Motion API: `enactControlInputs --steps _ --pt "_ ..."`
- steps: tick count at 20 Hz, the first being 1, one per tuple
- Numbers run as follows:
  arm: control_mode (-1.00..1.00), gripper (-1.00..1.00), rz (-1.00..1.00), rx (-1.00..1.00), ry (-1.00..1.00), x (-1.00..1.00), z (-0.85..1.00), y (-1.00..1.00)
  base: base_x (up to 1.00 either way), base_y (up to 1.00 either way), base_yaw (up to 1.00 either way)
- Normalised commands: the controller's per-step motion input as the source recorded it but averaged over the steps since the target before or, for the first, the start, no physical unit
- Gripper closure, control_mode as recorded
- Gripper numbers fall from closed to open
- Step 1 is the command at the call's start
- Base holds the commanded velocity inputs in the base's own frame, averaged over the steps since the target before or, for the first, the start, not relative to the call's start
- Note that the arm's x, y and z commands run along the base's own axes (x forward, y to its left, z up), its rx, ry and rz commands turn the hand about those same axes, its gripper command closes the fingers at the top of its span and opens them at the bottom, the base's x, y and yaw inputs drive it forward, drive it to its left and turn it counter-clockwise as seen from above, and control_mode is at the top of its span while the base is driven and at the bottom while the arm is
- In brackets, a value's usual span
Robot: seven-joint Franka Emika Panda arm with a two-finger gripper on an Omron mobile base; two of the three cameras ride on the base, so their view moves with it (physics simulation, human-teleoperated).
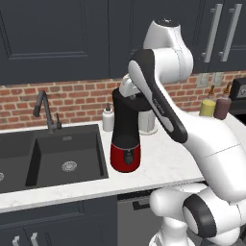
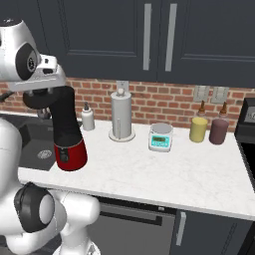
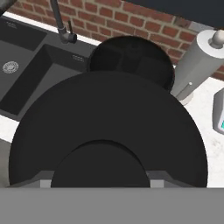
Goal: Close the lid blender by securely placing the lid on top.
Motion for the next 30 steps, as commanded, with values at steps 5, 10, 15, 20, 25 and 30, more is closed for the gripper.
enactControlInputs --steps 5,10,15,20,25,30 --pt "-1.0 1.0 0.0 -0.01 0.01 0.28 0.0 0.0 0.0 0.0 0.0" --pt "-1.0 1.0 0.0 0.0 0.0 0.25 0.0 0.0 0.0 0.0 0.0" --pt "-1.0 1.0 0.0 0.0 0.0 0.27 0.0 0.0 0.0 0.0 0.0" --pt "-1.0 1.0 0.0 0.0 0.0 0.25 -0.05 0.0 0.0 0.0 0.0" --pt "-1.0 1.0 0.0 0.0 0.0 0.15 -0.14 0.0 0.0 0.0 0.0" --pt "-1.0 1.0 0.0 0.0 0.0 0.14 -0.2 0.07 0.0 0.0 0.0"
